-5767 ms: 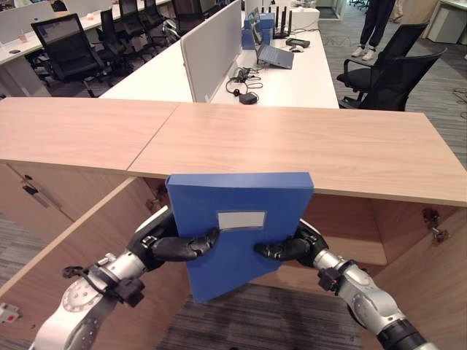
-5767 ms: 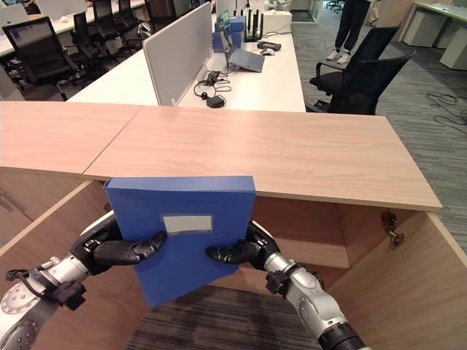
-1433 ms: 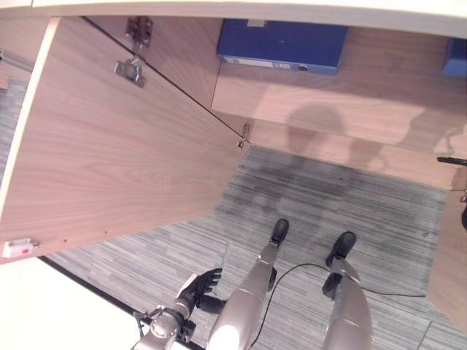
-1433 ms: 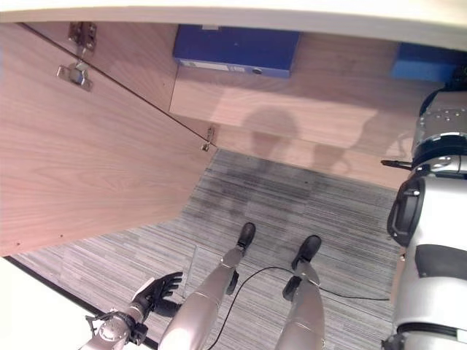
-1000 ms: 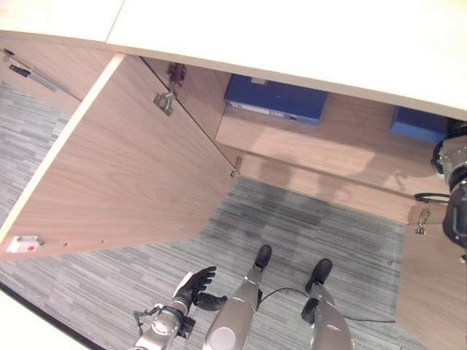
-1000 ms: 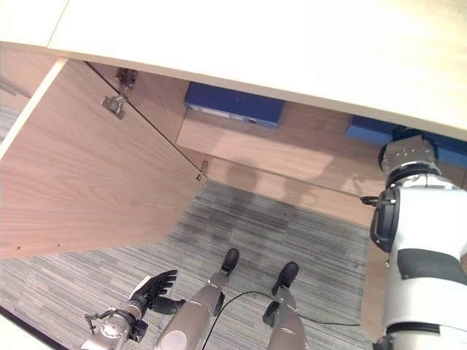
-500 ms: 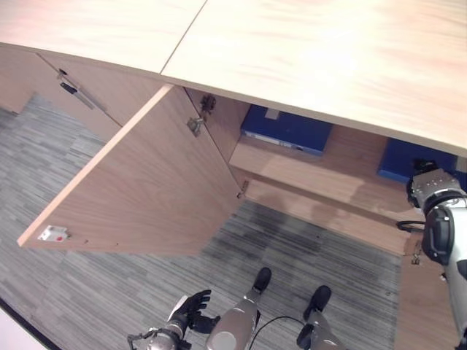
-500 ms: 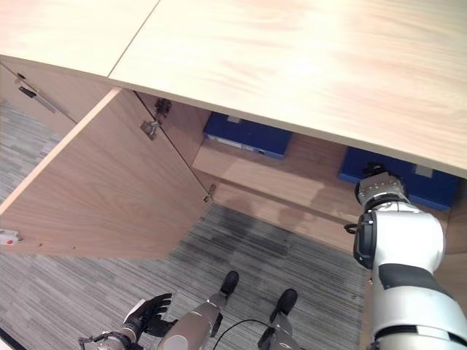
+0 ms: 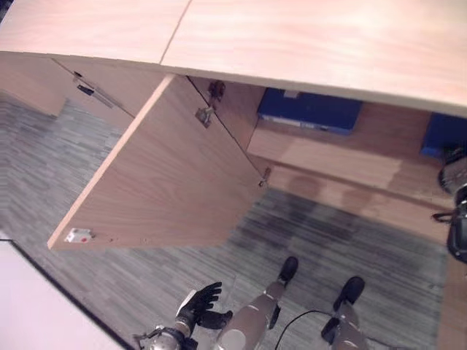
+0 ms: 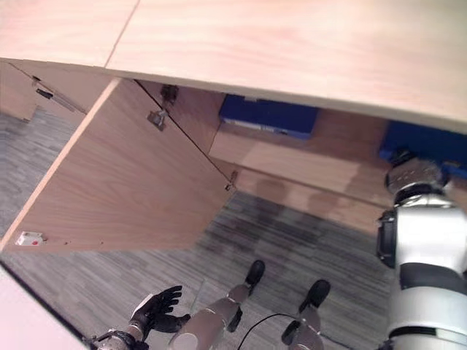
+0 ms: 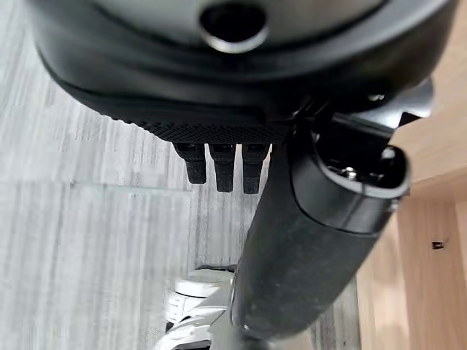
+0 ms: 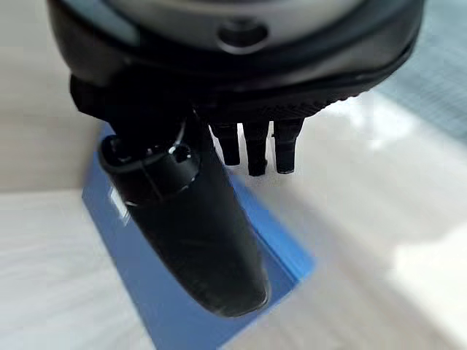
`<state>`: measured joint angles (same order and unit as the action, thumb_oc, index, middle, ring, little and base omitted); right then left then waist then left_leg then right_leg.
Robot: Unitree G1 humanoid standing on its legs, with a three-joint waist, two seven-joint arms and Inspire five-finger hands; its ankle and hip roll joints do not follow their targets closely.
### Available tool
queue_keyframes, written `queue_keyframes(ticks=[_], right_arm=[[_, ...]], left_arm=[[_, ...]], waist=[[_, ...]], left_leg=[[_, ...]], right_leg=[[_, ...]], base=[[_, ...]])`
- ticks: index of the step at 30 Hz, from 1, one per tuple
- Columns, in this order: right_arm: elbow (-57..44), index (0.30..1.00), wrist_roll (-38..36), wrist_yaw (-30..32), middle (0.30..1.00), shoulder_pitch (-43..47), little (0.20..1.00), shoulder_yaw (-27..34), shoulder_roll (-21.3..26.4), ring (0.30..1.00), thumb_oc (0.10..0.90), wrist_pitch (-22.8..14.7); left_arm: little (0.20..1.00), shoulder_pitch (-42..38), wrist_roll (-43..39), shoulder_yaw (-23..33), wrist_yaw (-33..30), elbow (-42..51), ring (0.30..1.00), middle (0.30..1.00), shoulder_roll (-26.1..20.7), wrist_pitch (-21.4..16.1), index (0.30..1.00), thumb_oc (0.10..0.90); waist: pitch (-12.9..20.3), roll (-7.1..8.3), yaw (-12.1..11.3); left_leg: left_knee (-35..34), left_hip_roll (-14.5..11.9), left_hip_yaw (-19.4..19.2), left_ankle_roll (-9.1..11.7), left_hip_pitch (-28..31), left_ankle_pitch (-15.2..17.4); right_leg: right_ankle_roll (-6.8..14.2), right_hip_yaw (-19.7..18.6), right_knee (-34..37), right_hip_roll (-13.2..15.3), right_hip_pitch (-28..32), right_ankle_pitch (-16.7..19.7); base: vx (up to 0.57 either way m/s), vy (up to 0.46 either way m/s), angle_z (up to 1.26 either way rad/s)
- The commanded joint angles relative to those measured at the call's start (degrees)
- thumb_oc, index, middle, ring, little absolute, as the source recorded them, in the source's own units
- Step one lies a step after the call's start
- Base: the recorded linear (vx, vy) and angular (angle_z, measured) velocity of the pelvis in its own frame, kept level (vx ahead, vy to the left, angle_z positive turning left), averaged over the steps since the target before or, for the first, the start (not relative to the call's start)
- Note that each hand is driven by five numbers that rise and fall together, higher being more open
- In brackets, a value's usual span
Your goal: Put the empty folder in the office cabinet
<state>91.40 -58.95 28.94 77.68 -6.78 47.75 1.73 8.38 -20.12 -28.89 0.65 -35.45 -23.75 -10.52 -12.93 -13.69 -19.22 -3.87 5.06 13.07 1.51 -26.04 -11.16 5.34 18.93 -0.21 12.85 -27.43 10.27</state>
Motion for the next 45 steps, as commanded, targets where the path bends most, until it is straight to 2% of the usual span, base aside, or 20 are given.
queue_keyframes(ticks=[1,5,12,22,26,27,29,30,31,34,38,45], right_arm=[[-11.39,0.900,3.49,-7.47,0.900,7.74,0.900,-10.70,7.54,0.900,0.800,-7.93],[-13.69,0.900,1.63,-9.68,0.900,9.80,0.900,-12.57,8.72,0.900,0.800,-10.68],[-17.23,0.900,-0.96,-12.65,0.900,6.56,0.900,-10.32,7.72,0.900,0.800,-14.07],[-20.14,0.900,-2.74,-15.35,0.900,-2.91,0.900,-4.79,3.40,0.900,0.800,-15.17],[-26.95,0.900,-3.80,-16.10,0.900,-14.58,0.900,0.70,-5.69,0.900,0.800,-17.09],[-34.51,0.900,-3.14,-17.34,0.900,-22.83,0.900,2.13,-12.35,0.900,0.800,-18.30],[-41.46,0.900,-1.94,-18.26,0.900,-30.28,0.900,2.81,-16.89,0.900,0.800,-18.83],[-41.87,0.900,-1.77,-18.03,0.900,-30.70,0.900,2.92,-17.08,0.900,0.800,-18.81],[-47.76,0.900,-0.84,-19.67,0.900,-38.41,0.900,3.19,-20.61,0.900,0.800,-18.98],[-57.89,0.900,2.69,-22.69,0.900,-53.17,0.900,3.18,-25.37,0.900,0.800,-18.39],[-63.77,0.900,7.69,-25.42,0.900,-62.90,0.900,1.93,-27.39,0.900,0.800,-17.42],[-64.55,0.900,7.94,-28.37,0.900,-68.50,0.900,-2.26,-30.47,0.900,0.800,-15.35]], left_arm=[[0.900,0.05,-2.12,-0.33,1.86,1.64,0.900,0.900,-4.06,-2.30,0.900,0.800],[0.900,1.40,-3.19,0.37,4.21,3.08,0.900,0.900,-4.93,-2.11,0.900,0.800],[0.900,1.67,-4.58,1.77,6.52,4.34,0.900,0.900,-6.65,-1.58,0.900,0.800],[0.900,2.29,-5.30,3.72,8.11,2.25,0.900,0.900,-7.07,-1.13,0.900,0.800],[0.900,3.43,-4.93,6.13,6.97,-0.79,0.900,0.900,-5.17,-0.60,0.900,0.800],[0.900,4.98,-4.78,8.26,6.28,-2.37,0.900,0.900,-3.45,-0.17,0.900,0.800],[0.900,5.92,-4.58,10.13,5.82,-3.42,0.900,0.900,-2.29,0.12,0.900,0.800],[0.900,6.11,-4.55,10.13,5.82,-3.41,0.900,0.900,-2.39,0.10,0.900,0.800],[0.900,6.97,-3.61,11.96,5.53,-4.73,0.900,0.900,-1.39,0.44,0.900,0.800],[0.900,8.75,-0.57,15.63,5.32,-6.95,0.900,0.900,0.34,0.84,0.900,0.800],[0.900,9.80,0.64,18.44,5.53,-7.52,0.900,0.900,0.96,0.18,0.900,0.800],[0.900,10.36,1.78,19.76,4.98,-8.83,0.900,0.900,1.49,0.13,0.900,0.800]], waist=[[-1.39,1.79,-1.42],[-0.13,2.30,-1.22],[0.53,4.28,-0.42],[1.26,7.19,0.36],[1.83,8.69,1.82],[2.58,9.52,2.85],[3.09,10.19,3.65],[3.18,10.27,3.65],[3.85,10.67,4.36],[5.43,11.58,5.45],[6.62,11.97,6.03],[7.68,12.54,5.65]], left_leg=[[-0.64,-1.20,1.71,2.87,4.59,9.76],[-0.91,-1.16,2.26,3.17,4.86,9.71],[-0.85,-1.61,3.01,3.43,7.17,10.24],[-0.82,-2.25,4.04,4.11,9.99,10.15],[-0.69,-2.79,4.31,3.76,12.02,8.79],[-0.88,-3.46,3.93,3.48,13.91,8.85],[-1.01,-3.70,3.65,3.26,15.20,8.92],[-1.03,-3.71,3.65,3.26,15.30,8.94],[-1.13,-3.95,3.33,3.02,16.59,9.11],[-1.13,-4.28,2.91,2.72,18.88,9.60],[-1.13,-4.39,3.51,2.80,20.44,9.65],[-1.13,-4.42,4.98,3.07,21.81,9.61]], right_leg=[[2.08,1.02,-6.93,-2.17,4.64,-17.48],[2.12,1.30,-5.84,-2.69,5.54,-17.41],[2.00,1.79,-4.19,-3.89,9.45,-17.40],[1.80,3.55,-1.86,-4.94,14.85,-16.78],[1.65,5.03,0.53,-4.91,18.64,-14.40],[1.47,4.79,2.19,-5.41,20.81,-13.74],[1.36,4.45,3.04,-5.79,22.22,-13.37],[1.36,4.46,3.14,-5.80,22.36,-13.34],[1.27,4.23,4.03,-6.11,23.75,-13.11],[1.05,4.09,4.94,-6.39,26.25,-13.17],[0.82,4.48,5.21,-6.40,28.02,-13.35],[-0.01,5.64,5.21,-6.92,30.00,-13.91]], base=[[0.03,-0.004,-0.15],[0.04,-0.041,-0.05],[0.01,-0.053,0.02],[-0.01,-0.032,0.07],[-0.07,0.069,0.12],[0.00,0.078,0.07],[-0.01,0.057,-0.04],[-0.02,0.051,-0.12],[-0.01,0.054,-0.16],[0.00,0.033,-0.02],[-0.03,0.015,0.00],[0.00,-0.019,0.10]])
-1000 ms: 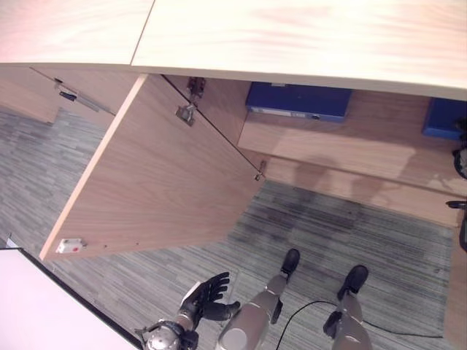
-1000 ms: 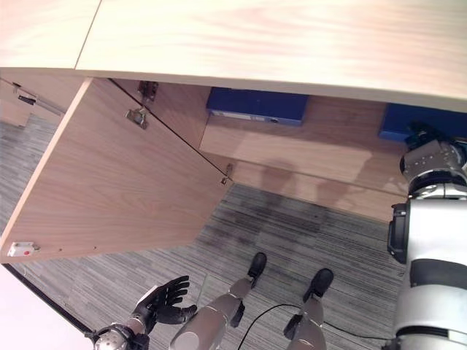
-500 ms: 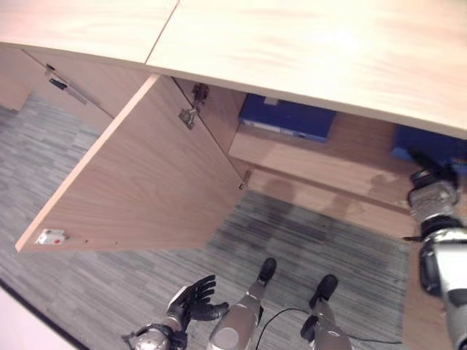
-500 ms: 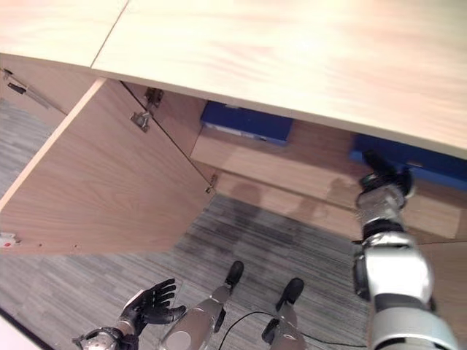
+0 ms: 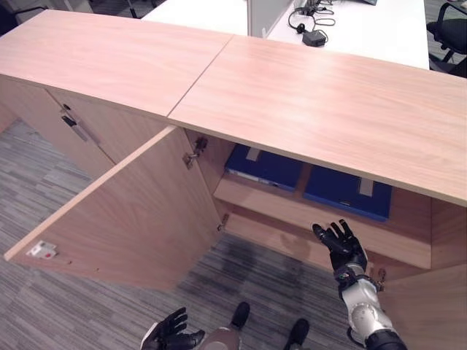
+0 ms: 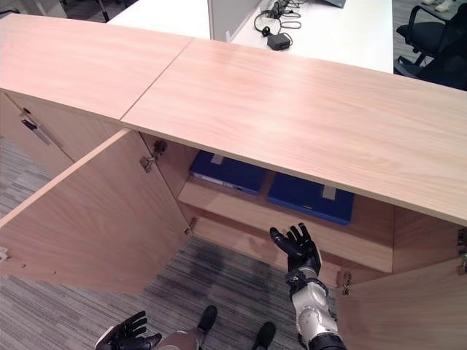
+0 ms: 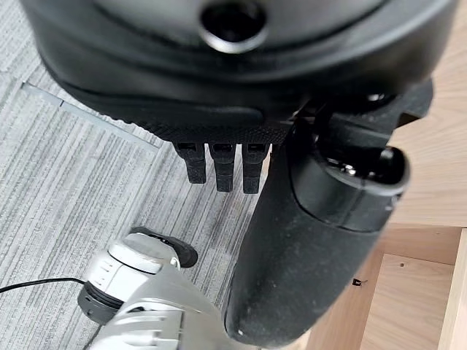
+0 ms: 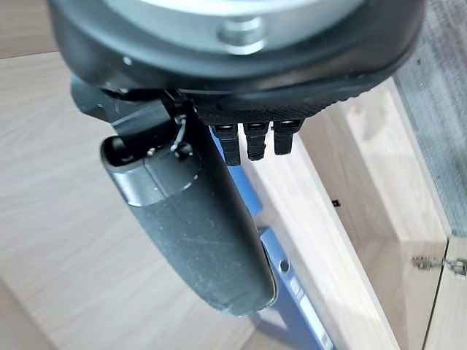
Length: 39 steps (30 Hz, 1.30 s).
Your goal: Put the empty folder in the office cabinet
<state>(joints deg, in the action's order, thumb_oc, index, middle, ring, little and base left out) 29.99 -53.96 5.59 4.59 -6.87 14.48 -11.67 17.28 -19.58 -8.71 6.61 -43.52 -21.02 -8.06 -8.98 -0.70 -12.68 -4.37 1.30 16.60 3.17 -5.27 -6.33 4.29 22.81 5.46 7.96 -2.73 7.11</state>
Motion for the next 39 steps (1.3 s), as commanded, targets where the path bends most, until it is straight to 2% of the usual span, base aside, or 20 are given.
queue_keyframes(ticks=[1,6,11,13,14,19,20,21,22,23,24,27,30,33,34,35,36,37,38,39], right_arm=[[-2.90,0.900,3.18,-5.45,0.900,4.41,0.900,-3.19,2.35,0.900,0.800,-1.63],[-1.67,0.900,2.43,-6.38,0.900,5.38,0.900,-6.71,0.52,0.900,0.800,-0.64],[-1.95,0.900,2.89,-6.96,0.900,6.11,0.900,-7.42,1.51,0.900,0.800,-0.49],[-3.42,0.900,6.47,-7.79,0.900,5.97,0.900,-8.81,3.60,0.900,0.800,-0.02],[-3.90,0.900,7.68,-8.46,0.900,5.71,0.900,-9.37,4.31,0.900,0.800,0.14],[-4.59,0.900,20.60,-10.57,0.900,5.13,0.900,-12.91,10.79,0.900,0.800,-0.29],[-3.56,0.900,22.89,-10.11,0.900,5.08,0.900,-12.84,11.69,0.900,0.800,-0.51],[-2.28,0.900,24.61,-9.81,0.900,5.63,0.900,-12.74,12.67,0.900,0.800,-0.71],[1.00,0.900,27.70,-8.17,0.900,7.38,0.900,-13.45,12.84,0.900,0.800,-0.80],[3.10,0.900,29.27,-7.47,0.900,8.50,0.900,-14.13,12.44,0.900,0.800,-0.33],[4.69,0.900,33.08,-7.47,0.900,8.27,0.900,-14.77,12.34,0.900,0.800,0.13],[7.99,0.900,36.29,-8.18,0.900,5.08,0.900,-13.63,11.40,0.900,0.800,1.02],[12.28,0.900,40.53,-7.31,0.900,1.70,0.900,-11.98,10.06,0.900,0.800,2.36],[17.47,0.900,39.96,-6.70,0.900,-0.15,0.900,-8.02,4.72,0.900,0.800,4.10],[17.48,0.900,39.96,-6.70,0.900,-0.13,0.900,-8.01,4.71,0.900,0.800,4.09],[20.74,0.900,40.15,-6.61,0.900,-0.62,0.900,-6.80,4.09,0.900,0.800,4.55],[22.54,0.900,40.20,-6.33,0.900,-0.73,0.900,-6.34,3.77,0.900,0.800,4.90],[23.44,0.900,40.29,-6.35,0.900,-0.70,0.900,-5.86,3.63,0.900,0.800,4.98],[24.11,0.900,40.13,-6.41,0.900,-0.92,0.900,-5.20,3.69,0.900,0.800,5.19],[23.92,0.900,38.81,-6.96,0.900,-0.66,0.900,-5.12,4.21,0.900,0.800,5.23]], left_arm=[[0.900,1.70,0.95,-0.05,-1.13,-0.61,0.900,0.900,-1.23,-2.35,0.900,0.800],[0.900,2.65,-0.59,1.94,-1.63,-1.45,0.900,0.900,-0.90,-2.42,0.900,0.800],[0.900,2.82,-0.76,1.30,-1.38,-1.28,0.900,0.900,-1.27,-2.66,0.900,0.800],[0.900,3.25,-0.96,1.93,-1.05,-1.11,0.900,0.900,-1.39,-2.71,0.900,0.800],[0.900,3.58,-1.22,2.41,-0.87,-0.98,0.900,0.900,-1.33,-2.80,0.900,0.800],[0.900,3.29,-2.87,5.14,0.49,0.63,0.900,0.900,-1.50,-4.03,0.900,0.800],[0.900,2.47,-3.20,5.19,0.63,1.05,0.900,0.900,-1.68,-4.11,0.900,0.800],[0.900,1.00,-3.62,4.92,1.07,1.53,0.900,0.900,-1.84,-4.17,0.900,0.800],[0.900,-0.73,-4.24,5.15,1.16,2.35,0.900,0.900,-1.83,-4.11,0.900,0.800],[0.900,-1.18,-4.99,5.97,0.97,2.97,0.900,0.900,-1.99,-4.20,0.900,0.800],[0.900,-1.78,-6.03,7.55,0.88,3.19,0.900,0.900,-2.84,-4.37,0.900,0.800],[0.900,-1.31,-6.18,9.17,1.11,3.32,0.900,0.900,-3.72,-4.45,0.900,0.800],[0.900,-0.86,-5.05,9.47,1.27,3.84,0.900,0.900,-4.52,-3.87,0.900,0.800],[0.900,-4.30,0.61,8.06,-0.46,2.14,0.900,0.900,-4.71,-3.18,0.900,0.800],[0.900,-4.34,0.62,8.06,-0.46,2.11,0.900,0.900,-4.71,-3.19,0.900,0.800],[0.900,-5.48,0.30,8.05,-0.87,1.44,0.900,0.900,-4.88,-2.89,0.900,0.800],[0.900,-5.90,0.27,8.13,-0.90,1.26,0.900,0.900,-5.12,-2.95,0.900,0.800],[0.900,-6.14,0.47,8.27,-1.07,1.26,0.900,0.900,-5.48,-3.06,0.900,0.800],[0.900,-6.87,0.60,8.12,-1.24,0.62,0.900,0.900,-6.28,-3.27,0.900,0.800],[0.900,-8.72,-0.96,7.84,-1.72,0.52,0.900,0.900,-6.75,-3.36,0.900,0.800]], waist=[[3.69,-0.32,-1.21],[3.72,0.26,-2.97],[3.60,-0.19,-4.13],[3.63,-0.45,-4.53],[3.72,-0.30,-4.85],[2.26,-1.14,-7.47],[1.55,-1.35,-7.46],[0.81,-1.32,-6.90],[0.61,-0.99,-5.84],[0.54,-0.85,-6.09],[0.92,-0.61,-6.04],[2.41,-0.61,-6.14],[4.22,-0.32,-7.16],[3.55,1.58,-8.68],[3.52,1.63,-8.68],[2.61,1.67,-8.75],[2.24,1.33,-8.52],[1.53,1.39,-8.23],[1.02,1.32,-7.64],[0.53,1.46,-6.02]], left_leg=[[-0.63,-0.78,1.59,1.52,1.20,4.70],[-0.63,-1.27,1.31,1.93,1.05,4.22],[-0.63,-0.69,4.11,2.49,0.72,3.23],[-0.54,-0.49,5.23,2.78,1.03,3.09],[-0.51,-1.09,5.27,3.24,1.74,4.42],[0.13,-0.63,7.89,4.71,0.24,2.74],[1.40,-0.67,6.10,5.09,-1.18,2.44],[4.05,-1.30,0.90,5.19,-3.75,2.35],[5.81,-5.80,-14.38,3.39,-4.57,2.59],[6.82,-7.97,-19.72,3.10,-4.13,3.04],[7.69,-10.00,-22.44,3.43,-2.74,3.85],[5.29,-10.85,-20.19,3.99,0.58,4.87],[1.89,-8.71,-16.19,2.59,1.63,5.34],[3.13,-3.20,-10.36,-0.87,1.94,8.19],[3.16,-3.13,-10.36,-0.90,1.93,8.20],[3.46,-1.51,-9.84,-2.32,3.00,9.42],[3.32,-1.00,-9.87,-3.04,3.95,9.93],[3.14,-0.22,-9.83,-3.80,4.89,10.29],[3.11,-0.25,-9.57,-4.19,5.16,10.27],[2.96,0.03,-8.04,-4.22,4.73,8.85]], right_leg=[[0.93,2.03,-0.46,-2.21,5.40,-10.81],[0.87,2.33,-0.46,-2.81,4.98,-10.72],[0.49,4.54,-0.46,-2.71,6.32,-11.38],[0.20,5.36,-0.46,-2.90,7.13,-11.81],[-0.05,5.01,-0.46,-3.47,7.97,-13.47],[-0.44,7.89,-0.46,-3.44,8.46,-14.09],[-0.18,8.76,-0.46,-2.88,8.35,-13.95],[0.18,9.87,-0.46,-1.89,7.84,-13.64],[0.68,12.42,-0.46,-0.33,7.08,-12.57],[0.56,13.46,-0.50,0.12,7.05,-12.26],[0.19,15.62,-0.80,0.61,7.78,-11.92],[0.07,19.16,-2.27,1.56,9.63,-11.60],[0.71,21.81,-4.44,2.76,10.10,-11.32],[2.99,22.87,-14.27,8.49,9.39,-11.81],[3.02,22.86,-14.41,8.61,9.34,-11.88],[4.90,22.47,-20.13,11.78,8.15,-11.07],[5.96,22.27,-23.39,13.25,7.33,-10.07],[7.77,20.60,-27.00,15.07,6.15,-8.02],[8.45,16.81,-29.26,14.37,4.36,-7.86],[6.76,8.92,-27.67,8.99,0.36,-9.22]], base=[[-0.04,-0.037,0.25],[-0.04,-0.024,0.05],[-0.01,-0.021,0.21],[0.04,-0.077,0.42],[0.07,-0.123,0.39],[-0.04,-0.029,0.31],[-0.15,0.102,0.65],[-0.24,0.218,0.60],[-0.23,0.226,1.12],[-0.17,0.223,1.83],[-0.06,0.124,1.92],[0.02,0.184,1.16],[0.05,0.305,1.53],[0.07,0.400,1.02],[0.08,0.349,0.87],[0.05,0.290,0.50],[0.08,0.352,0.00],[0.03,0.188,-0.10],[-0.08,0.153,0.05],[-0.10,0.083,0.13]])
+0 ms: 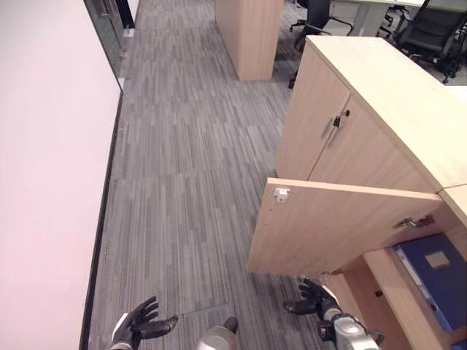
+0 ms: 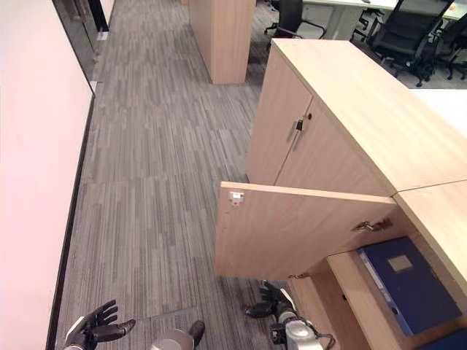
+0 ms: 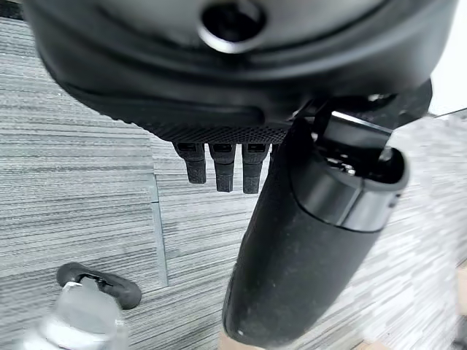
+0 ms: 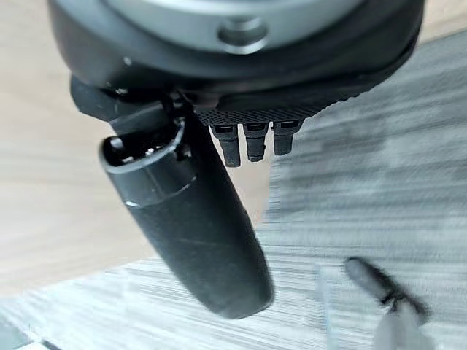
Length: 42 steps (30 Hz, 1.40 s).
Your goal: Put the empty folder in the office cabinet
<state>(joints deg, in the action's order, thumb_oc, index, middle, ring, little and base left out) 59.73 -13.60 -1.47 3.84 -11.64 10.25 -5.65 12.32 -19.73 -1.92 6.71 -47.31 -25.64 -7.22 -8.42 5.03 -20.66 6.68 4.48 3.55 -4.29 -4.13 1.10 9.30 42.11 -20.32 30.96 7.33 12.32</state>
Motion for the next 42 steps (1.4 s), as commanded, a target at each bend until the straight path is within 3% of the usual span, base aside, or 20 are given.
queue_keyframes(ticks=[1,2,3,4,6,15,35,38,41,42], right_arm=[[-5.93,0.900,-2.37,0.49,0.900,0.30,0.900,-0.34,8.77,0.900,0.800,-1.08],[-5.08,0.900,-3.04,0.53,0.900,0.36,0.900,-0.48,9.00,0.900,0.800,-1.28],[-5.06,0.900,-3.05,0.52,0.900,0.39,0.900,-0.47,9.02,0.900,0.800,-1.29],[-4.94,0.900,-3.45,1.28,0.900,0.00,0.900,-0.03,8.80,0.900,0.800,-1.32],[-4.17,0.900,-4.02,1.37,0.900,-0.84,0.900,0.40,8.52,0.900,0.800,-1.17],[0.85,0.900,-5.11,2.80,0.900,-2.36,0.900,2.88,8.49,0.900,0.800,-0.25],[5.79,0.900,-5.32,3.85,0.900,-3.56,0.900,6.42,11.07,0.900,0.800,0.57],[5.34,0.900,-5.50,3.97,0.900,-3.26,0.900,6.42,11.87,0.900,0.800,0.35],[5.03,0.900,-5.34,4.13,0.900,-2.80,0.900,6.44,13.15,0.900,0.800,0.15],[5.00,0.900,-6.01,4.93,0.900,-2.65,0.900,7.52,13.42,0.900,0.800,-0.17]], left_arm=[[0.900,-5.49,-1.44,0.21,-2.66,3.57,0.900,0.900,-1.82,-4.29,0.900,0.800],[0.900,-6.59,-1.99,-0.16,-2.68,3.43,0.900,0.900,-1.18,-4.57,0.900,0.800],[0.900,-6.64,-1.99,-0.17,-2.68,3.41,0.900,0.900,-1.17,-4.58,0.900,0.800],[0.900,-7.83,-1.25,-1.48,-3.53,2.42,0.900,0.900,-0.33,-4.90,0.900,0.800],[0.900,-9.16,-1.04,-2.09,-3.91,0.71,0.900,0.900,0.13,-4.88,0.900,0.800],[0.900,-9.97,-1.18,-2.22,-5.04,-2.36,0.900,0.900,2.19,-5.19,0.900,0.800],[0.900,-11.99,-4.32,-2.98,-4.52,-1.87,0.900,0.900,2.84,-5.25,0.900,0.800],[0.900,-13.19,-5.30,-3.52,-4.85,-2.03,0.900,0.900,3.20,-5.45,0.900,0.800],[0.900,-14.22,-6.70,-3.41,-4.72,-2.24,0.900,0.900,3.21,-5.39,0.900,0.800],[0.900,-10.84,-4.77,-5.21,-3.57,0.78,0.900,0.900,4.22,-5.92,0.900,0.800]], waist=[[-0.35,-4.04,3.00],[-0.73,-3.56,3.44],[-0.62,-3.60,3.60],[-0.49,-3.26,3.67],[0.32,-2.83,4.86],[3.41,-2.86,7.31],[2.97,-5.52,10.08],[1.93,-6.34,10.03],[1.14,-6.58,9.82],[0.51,-6.50,8.73]], left_leg=[[-7.79,-2.69,6.24,3.49,3.31,1.18],[-7.03,-1.36,7.90,3.77,2.85,1.12],[-6.96,-1.36,8.07,3.76,2.63,1.03],[-7.18,-0.73,10.06,4.30,2.32,1.21],[-7.75,-0.52,11.49,4.88,2.28,1.32],[-9.97,-1.29,10.84,5.84,3.59,1.18],[-11.47,-2.86,12.84,8.40,2.48,-1.24],[-11.33,-3.36,13.85,9.82,0.72,-2.76],[-9.47,-2.61,13.97,10.47,-1.55,-2.67],[-7.56,-2.06,14.34,10.45,-1.94,-1.55]], right_leg=[[1.03,-13.89,1.02,-17.45,-11.35,-16.16],[1.04,-14.89,4.75,-19.31,-10.38,-16.49],[1.03,-14.68,5.06,-19.38,-10.36,-16.26],[-0.80,-14.05,8.20,-20.41,-8.66,-17.56],[-1.45,-16.36,11.98,-21.51,-7.70,-17.60],[-1.82,-18.13,21.83,-22.83,-2.59,-15.42],[-3.41,-15.67,25.32,-24.12,-1.69,-15.64],[-3.92,-14.75,25.32,-24.32,-2.11,-16.26],[-3.84,-13.62,25.32,-23.45,-3.12,-15.77],[-3.96,-13.12,25.32,-22.88,-3.63,-15.30]], base=[[-0.09,0.018,0.10],[0.00,-0.031,0.24],[0.02,-0.105,0.54],[0.05,-0.126,0.77],[0.07,-0.125,0.57],[0.05,-0.054,0.07],[0.00,-0.061,0.02],[-0.04,-0.054,0.21],[-0.14,-0.010,0.22],[-0.18,0.018,0.27]])
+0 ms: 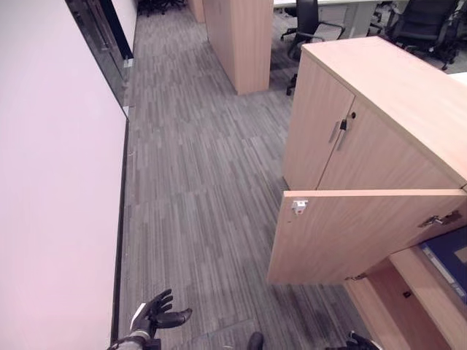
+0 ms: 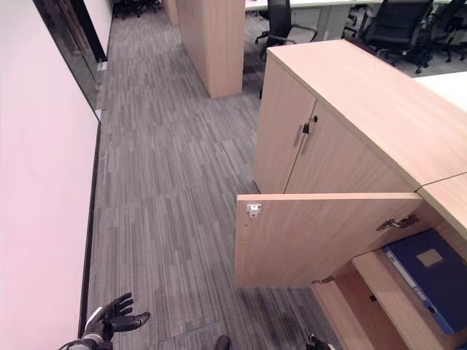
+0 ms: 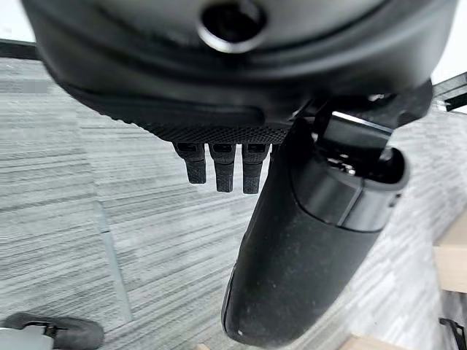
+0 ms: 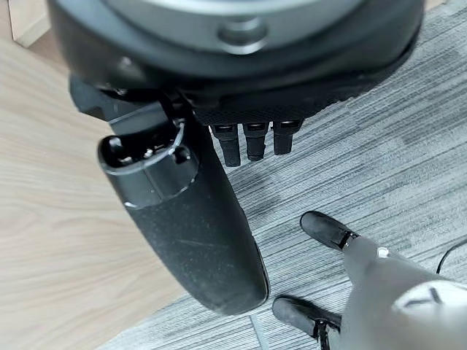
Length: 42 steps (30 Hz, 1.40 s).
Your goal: Put the empty folder in the office cabinet
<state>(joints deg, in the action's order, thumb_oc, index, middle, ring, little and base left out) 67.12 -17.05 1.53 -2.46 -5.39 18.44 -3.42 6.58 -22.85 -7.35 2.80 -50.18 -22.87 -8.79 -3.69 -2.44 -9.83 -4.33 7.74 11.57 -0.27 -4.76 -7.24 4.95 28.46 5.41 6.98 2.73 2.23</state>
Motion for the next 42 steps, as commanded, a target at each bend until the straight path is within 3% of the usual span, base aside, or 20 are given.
queue_keyframes(ticks=[1,2,3,4,5,12,18,19,22,25,27,28,32,42], right_arm=[[-2.41,0.900,-2.56,1.93,0.900,3.57,0.900,1.27,5.24,0.900,0.800,-2.40],[-2.36,0.900,-1.86,1.90,0.900,3.13,0.900,0.99,5.35,0.900,0.800,-3.10],[-2.35,0.900,-1.86,1.89,0.900,3.12,0.900,0.99,5.36,0.900,0.800,-3.10],[-2.49,0.900,-1.65,1.87,0.900,3.08,0.900,0.65,4.96,0.900,0.800,-3.21],[-2.80,0.900,-2.07,1.93,0.900,3.15,0.900,0.92,4.23,0.900,0.800,-3.38],[-3.06,0.900,-3.49,2.18,0.900,2.42,0.900,0.90,0.36,0.900,0.800,-3.12],[-3.04,0.900,-3.47,2.31,0.900,2.68,0.900,0.48,-1.54,0.900,0.800,-2.65],[-3.34,0.900,-3.97,2.41,0.900,2.98,0.900,0.57,-2.36,0.900,0.800,-2.69],[-3.62,0.900,-4.54,2.27,0.900,3.53,0.900,0.75,-2.85,0.900,0.800,-2.57],[-3.61,0.900,-5.00,2.02,0.900,4.72,0.900,-0.04,-3.32,0.900,0.800,-2.95],[-3.37,0.900,-5.49,2.04,0.900,4.95,0.900,-0.17,-3.56,0.900,0.800,-3.23],[-3.14,0.900,-5.05,2.12,0.900,4.79,0.900,-0.72,-3.53,0.900,0.800,-3.26],[-2.03,0.900,-2.89,2.34,0.900,4.50,0.900,-2.43,-2.73,0.900,0.800,-3.03],[-2.63,0.900,-3.51,2.54,0.900,3.59,0.900,-1.61,-1.06,0.900,0.800,-3.11]], left_arm=[[0.900,-4.99,-1.64,0.20,0.30,3.75,0.900,0.900,1.47,-4.30,0.900,0.800],[0.900,-1.86,-0.68,0.50,0.30,3.14,0.900,0.900,2.34,-4.58,0.900,0.800],[0.900,-1.86,-0.67,0.49,0.30,3.12,0.900,0.900,2.35,-4.59,0.900,0.800],[0.900,-1.86,0.81,0.53,0.17,0.12,0.900,0.900,3.18,-4.36,0.900,0.800],[0.900,-2.32,2.56,0.56,-0.60,-3.92,0.900,0.900,4.41,-4.41,0.900,0.800],[0.900,-2.74,5.91,-0.78,-1.90,-7.94,0.900,0.900,6.13,-4.21,0.900,0.800],[0.900,-2.91,6.61,-1.64,-1.87,-6.68,0.900,0.900,5.79,-4.08,0.900,0.800],[0.900,-2.74,6.00,-1.37,-1.85,-5.77,0.900,0.900,5.60,-4.15,0.900,0.800],[0.900,-2.71,6.15,-1.47,-1.82,-4.75,0.900,0.900,5.19,-4.30,0.900,0.800],[0.900,-2.85,6.79,-2.18,-1.81,-4.22,0.900,0.900,4.55,-4.51,0.900,0.800],[0.900,-3.05,6.84,-2.41,-1.83,-4.30,0.900,0.900,4.43,-4.56,0.900,0.800],[0.900,-2.22,6.34,-2.54,-1.65,-2.74,0.900,0.900,4.42,-4.91,0.900,0.800],[0.900,-1.16,5.21,-1.34,-1.85,-1.38,0.900,0.900,4.86,-5.38,0.900,0.800],[0.900,-0.12,5.08,-2.48,-1.79,4.54,0.900,0.900,4.46,-5.79,0.900,0.800]], waist=[[-4.14,0.96,-2.13],[-4.32,1.60,-2.68],[-4.31,1.59,-2.72],[-4.09,1.95,-2.68],[-3.97,2.33,-1.79],[-1.87,1.19,1.58],[-2.17,0.96,1.53],[-3.31,1.20,1.36],[-4.76,1.06,1.36],[-5.35,0.57,0.71],[-4.68,1.08,0.27],[-3.77,2.37,-1.24],[-1.62,2.66,-2.41],[-1.48,2.66,-1.83]], left_leg=[[3.62,-5.30,6.29,6.42,-1.42,6.89],[6.02,-5.42,6.55,6.39,-0.63,9.24],[6.10,-5.43,6.51,6.39,-0.65,9.31],[7.23,-6.37,6.95,6.66,1.06,12.26],[7.82,-6.67,6.59,6.18,2.60,12.55],[2.73,-6.60,3.75,3.61,7.16,12.53],[1.17,-5.63,2.82,1.95,8.50,13.15],[1.45,-4.57,2.21,0.88,7.92,12.11],[1.83,-4.26,1.56,0.12,7.62,11.61],[3.19,-3.91,0.26,-0.80,5.15,10.68],[3.47,-3.70,-0.29,-0.69,4.18,10.60],[3.31,-2.70,-0.78,-0.29,3.28,10.52],[2.32,-3.40,-1.23,0.19,3.26,10.24],[1.54,-3.98,-0.11,0.90,5.67,10.21]], right_leg=[[0.38,0.51,-0.41,1.10,0.93,-5.20],[0.20,0.31,-0.41,1.71,-0.09,-4.41],[0.20,0.26,-0.41,1.69,-0.10,-4.40],[0.05,-1.00,-0.49,1.13,-0.01,-5.34],[-0.10,-0.68,-1.09,1.93,-1.24,-4.06],[0.43,-1.85,-4.85,3.12,-2.19,-3.21],[1.87,-2.09,-8.54,4.50,-3.27,-3.55],[2.55,-1.32,-11.33,5.99,-5.42,-1.76],[4.18,-3.00,-15.51,6.63,-7.47,-1.75],[4.50,-5.80,-22.78,4.73,-7.20,-5.13],[4.03,-6.41,-20.73,3.93,-5.84,-5.87],[2.80,-5.59,-14.66,3.00,-1.65,-7.39],[2.40,-5.65,-6.65,1.88,0.90,-6.05],[1.60,-5.24,-4.07,0.98,4.16,-6.18]], base=[[-0.16,0.013,0.23],[-0.08,0.008,0.27],[-0.05,-0.039,0.23],[-0.09,0.056,0.06],[-0.09,0.054,-0.17],[-0.05,0.145,-0.16],[-0.07,0.166,0.01],[-0.13,0.124,-0.12],[-0.18,0.121,-0.20],[-0.18,0.051,-0.21],[-0.03,-0.040,-0.16],[-0.02,-0.070,-0.10],[0.01,-0.088,-0.13],[0.03,-0.059,-0.03]])
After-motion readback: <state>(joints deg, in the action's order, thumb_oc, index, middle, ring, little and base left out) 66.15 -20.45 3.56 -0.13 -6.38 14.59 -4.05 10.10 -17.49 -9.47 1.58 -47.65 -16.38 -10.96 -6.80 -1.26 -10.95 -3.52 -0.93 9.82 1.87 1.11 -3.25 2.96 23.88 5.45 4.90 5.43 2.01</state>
